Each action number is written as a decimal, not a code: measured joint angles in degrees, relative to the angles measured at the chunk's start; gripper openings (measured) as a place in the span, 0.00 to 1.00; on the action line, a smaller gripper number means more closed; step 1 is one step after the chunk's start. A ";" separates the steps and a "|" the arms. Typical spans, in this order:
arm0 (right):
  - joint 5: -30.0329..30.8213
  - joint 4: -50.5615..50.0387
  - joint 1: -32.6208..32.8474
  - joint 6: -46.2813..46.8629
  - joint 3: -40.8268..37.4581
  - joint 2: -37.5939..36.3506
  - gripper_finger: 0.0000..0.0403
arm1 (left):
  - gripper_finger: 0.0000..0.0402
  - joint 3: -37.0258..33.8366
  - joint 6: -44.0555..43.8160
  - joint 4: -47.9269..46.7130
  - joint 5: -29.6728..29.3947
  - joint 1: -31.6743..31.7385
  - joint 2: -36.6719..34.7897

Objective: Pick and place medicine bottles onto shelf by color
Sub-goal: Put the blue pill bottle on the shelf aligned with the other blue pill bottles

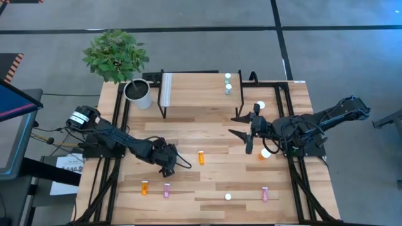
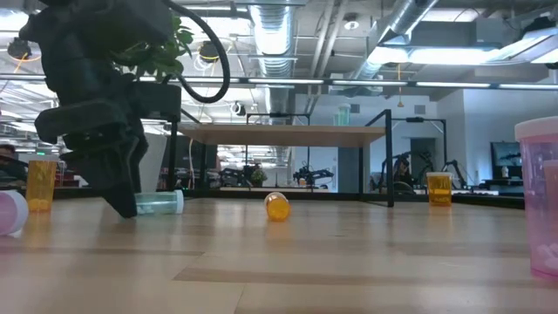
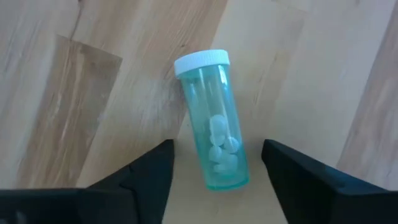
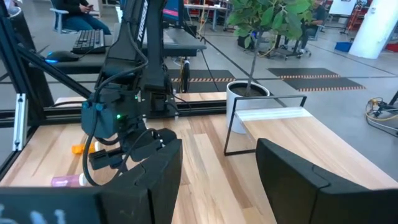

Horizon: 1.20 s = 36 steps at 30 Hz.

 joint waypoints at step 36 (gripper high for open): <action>-9.62 28.68 -1.35 -4.52 -11.09 5.70 0.57 | 0.21 -0.33 33.31 37.37 3.53 1.52 -12.26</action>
